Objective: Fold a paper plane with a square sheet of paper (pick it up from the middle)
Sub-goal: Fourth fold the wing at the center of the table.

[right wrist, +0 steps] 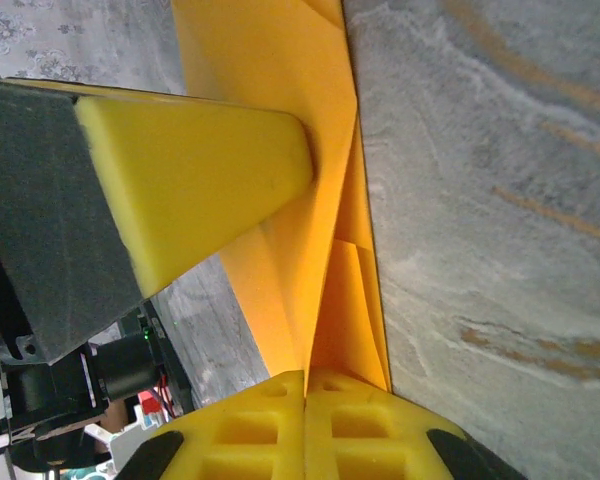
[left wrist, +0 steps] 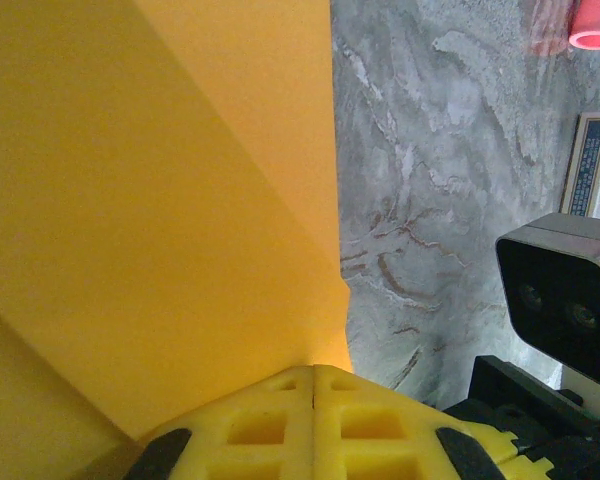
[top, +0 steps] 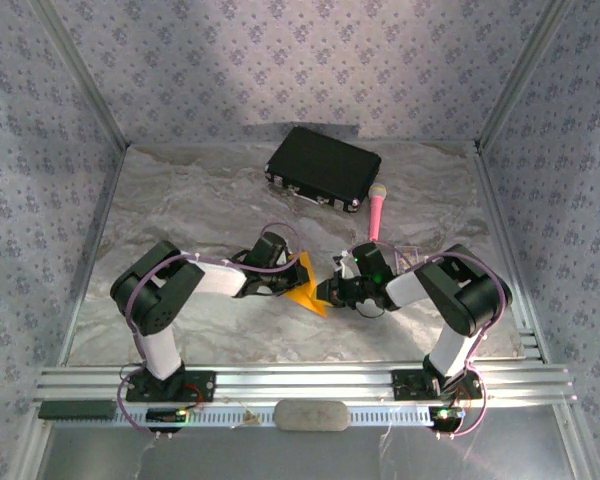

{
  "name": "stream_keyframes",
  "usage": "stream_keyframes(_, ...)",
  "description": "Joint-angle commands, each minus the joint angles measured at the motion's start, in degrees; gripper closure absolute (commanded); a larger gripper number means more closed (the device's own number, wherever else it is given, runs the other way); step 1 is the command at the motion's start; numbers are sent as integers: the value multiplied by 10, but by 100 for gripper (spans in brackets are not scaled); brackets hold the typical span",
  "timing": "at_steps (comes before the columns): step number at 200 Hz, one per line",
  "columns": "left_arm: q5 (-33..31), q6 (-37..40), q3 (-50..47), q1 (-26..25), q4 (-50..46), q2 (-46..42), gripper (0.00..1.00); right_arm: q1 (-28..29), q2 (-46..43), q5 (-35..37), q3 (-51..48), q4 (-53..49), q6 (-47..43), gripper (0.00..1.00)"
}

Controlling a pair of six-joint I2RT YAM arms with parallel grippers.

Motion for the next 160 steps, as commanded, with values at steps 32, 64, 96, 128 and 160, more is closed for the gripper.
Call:
stream_keyframes(32,-23,2,-16,5,-21,10,100,4,-27,9,6,-94,-36,83)
stream_keyframes(64,-21,3,-18,6,-19,10,100,2,-46,12,-3,-121,-53,81)
stream_keyframes(96,-20,3,-19,5,-19,10,100,6,-65,23,-3,-183,-88,82)
stream_keyframes(128,-20,4,-18,6,-19,10,100,7,-61,41,-14,-212,-108,89)
stream_keyframes(160,-17,5,-18,7,-21,12,100,8,-55,38,-24,-192,-98,91)
